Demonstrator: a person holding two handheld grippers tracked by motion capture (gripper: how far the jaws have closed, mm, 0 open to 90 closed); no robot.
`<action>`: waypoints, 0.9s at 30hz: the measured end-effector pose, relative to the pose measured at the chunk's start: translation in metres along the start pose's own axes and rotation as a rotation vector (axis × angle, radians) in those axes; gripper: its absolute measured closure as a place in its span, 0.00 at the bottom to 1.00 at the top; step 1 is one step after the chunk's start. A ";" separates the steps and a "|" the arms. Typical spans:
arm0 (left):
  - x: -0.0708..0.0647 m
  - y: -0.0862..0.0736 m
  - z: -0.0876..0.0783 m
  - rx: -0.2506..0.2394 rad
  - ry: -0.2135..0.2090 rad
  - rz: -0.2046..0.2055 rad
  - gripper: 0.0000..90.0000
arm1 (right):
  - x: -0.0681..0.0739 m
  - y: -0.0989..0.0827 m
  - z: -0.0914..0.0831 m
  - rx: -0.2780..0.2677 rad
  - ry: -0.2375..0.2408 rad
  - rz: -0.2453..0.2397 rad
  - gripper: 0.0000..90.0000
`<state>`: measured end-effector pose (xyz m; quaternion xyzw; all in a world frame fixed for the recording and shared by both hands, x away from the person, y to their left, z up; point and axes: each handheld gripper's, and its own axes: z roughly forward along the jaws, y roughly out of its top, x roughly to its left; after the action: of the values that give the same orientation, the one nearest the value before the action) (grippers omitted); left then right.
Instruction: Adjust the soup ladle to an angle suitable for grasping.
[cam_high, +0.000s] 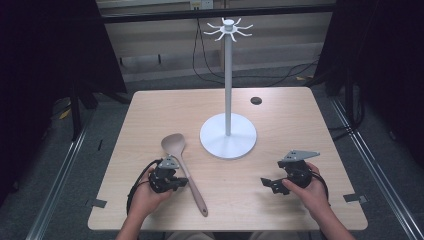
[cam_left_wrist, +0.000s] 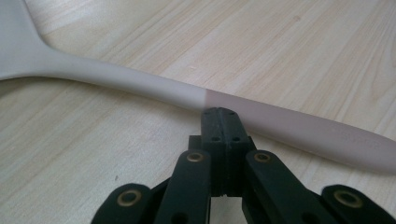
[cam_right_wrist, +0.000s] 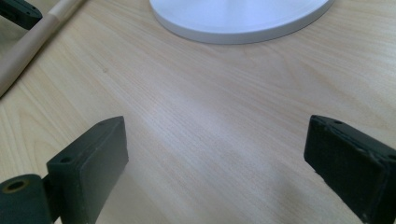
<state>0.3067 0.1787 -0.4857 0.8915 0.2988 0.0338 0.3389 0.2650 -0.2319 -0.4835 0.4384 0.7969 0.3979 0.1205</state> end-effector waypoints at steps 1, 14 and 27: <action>0.000 0.000 0.000 -0.001 -0.003 0.001 1.00 | 0.000 0.000 0.000 0.002 0.001 0.003 0.07; 0.001 0.003 0.003 -0.020 -0.030 -0.004 1.00 | -0.002 -0.005 -0.005 -0.003 -0.007 0.016 0.07; -0.002 0.005 0.010 -0.049 -0.026 0.002 1.00 | -0.003 -0.007 -0.008 -0.013 -0.008 0.023 0.07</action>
<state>0.3102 0.1692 -0.4899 0.8837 0.2924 0.0296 0.3643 0.2583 -0.2400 -0.4841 0.4483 0.7887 0.4026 0.1218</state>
